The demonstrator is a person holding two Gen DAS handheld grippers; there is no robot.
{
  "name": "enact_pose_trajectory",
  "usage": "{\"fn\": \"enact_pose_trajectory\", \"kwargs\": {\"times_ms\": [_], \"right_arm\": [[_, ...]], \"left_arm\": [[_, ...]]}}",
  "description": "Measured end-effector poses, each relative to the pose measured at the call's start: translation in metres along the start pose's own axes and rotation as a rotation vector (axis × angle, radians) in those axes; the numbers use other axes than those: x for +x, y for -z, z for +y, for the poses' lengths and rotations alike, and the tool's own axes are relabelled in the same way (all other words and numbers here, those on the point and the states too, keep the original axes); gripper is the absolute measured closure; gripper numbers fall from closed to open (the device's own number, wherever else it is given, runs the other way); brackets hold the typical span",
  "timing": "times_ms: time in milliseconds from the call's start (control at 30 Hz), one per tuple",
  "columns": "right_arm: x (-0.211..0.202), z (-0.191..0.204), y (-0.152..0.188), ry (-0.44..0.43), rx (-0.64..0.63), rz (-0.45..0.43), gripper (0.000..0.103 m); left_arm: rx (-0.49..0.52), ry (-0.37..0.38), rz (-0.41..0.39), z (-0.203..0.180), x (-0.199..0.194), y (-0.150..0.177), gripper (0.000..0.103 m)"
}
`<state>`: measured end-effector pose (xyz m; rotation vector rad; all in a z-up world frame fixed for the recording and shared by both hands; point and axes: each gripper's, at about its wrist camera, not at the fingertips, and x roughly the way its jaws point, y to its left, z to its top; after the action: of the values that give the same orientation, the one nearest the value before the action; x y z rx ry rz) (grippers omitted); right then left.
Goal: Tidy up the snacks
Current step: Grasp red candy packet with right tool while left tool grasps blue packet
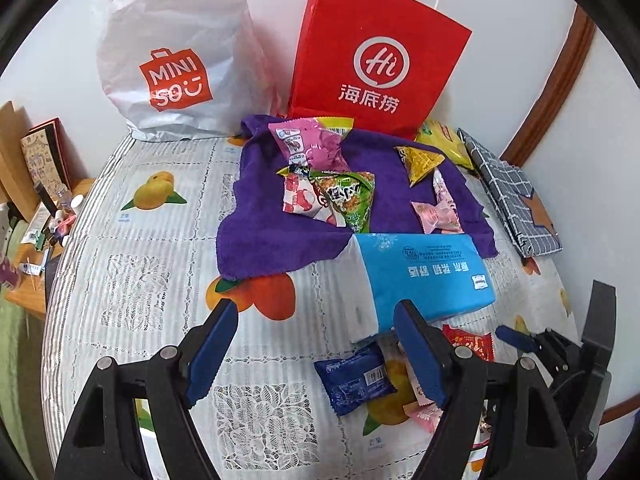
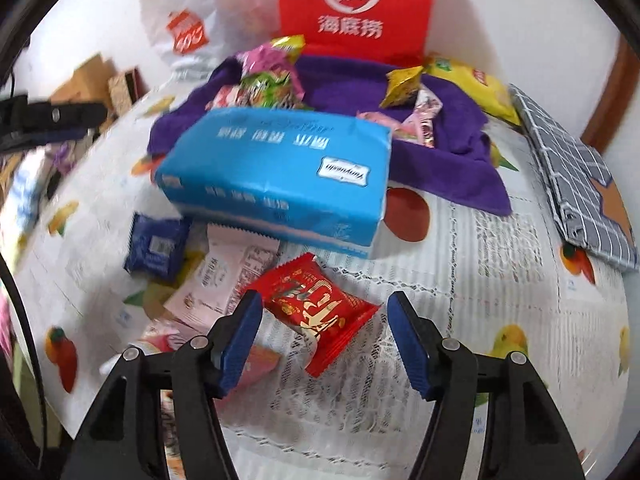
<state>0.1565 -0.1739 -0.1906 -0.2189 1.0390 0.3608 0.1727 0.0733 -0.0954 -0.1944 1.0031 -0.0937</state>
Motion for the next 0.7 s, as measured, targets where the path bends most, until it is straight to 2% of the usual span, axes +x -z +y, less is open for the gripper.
{"fn": "enact_pose_trajectory", "kwargs": {"times_ms": [333,367,400,433,467,700], "right_arm": [[0.015,0.001,-0.008,-0.052,-0.054,-0.001,0.037],[0.016,0.001,-0.008,-0.062,-0.058,0.001,0.038],[0.017,0.001,-0.008,-0.074,-0.058,0.004,0.044],[0.017,0.0,-0.007,-0.085,-0.055,0.007,0.059],[0.017,-0.001,-0.006,-0.084,-0.053,0.012,0.063],[0.001,-0.012,0.006,-0.061,-0.007,-0.017,0.066]], "left_arm": [[-0.005,-0.001,0.034,0.001,0.01,-0.001,0.024],[-0.006,-0.001,0.037,0.002,0.011,-0.001,0.024],[-0.008,-0.001,0.041,0.002,0.012,0.0,0.024],[-0.01,-0.001,0.046,0.002,0.013,0.0,0.024],[-0.011,-0.001,0.051,0.002,0.014,0.001,0.024],[-0.004,-0.012,0.081,-0.001,0.019,0.01,0.024]]}}
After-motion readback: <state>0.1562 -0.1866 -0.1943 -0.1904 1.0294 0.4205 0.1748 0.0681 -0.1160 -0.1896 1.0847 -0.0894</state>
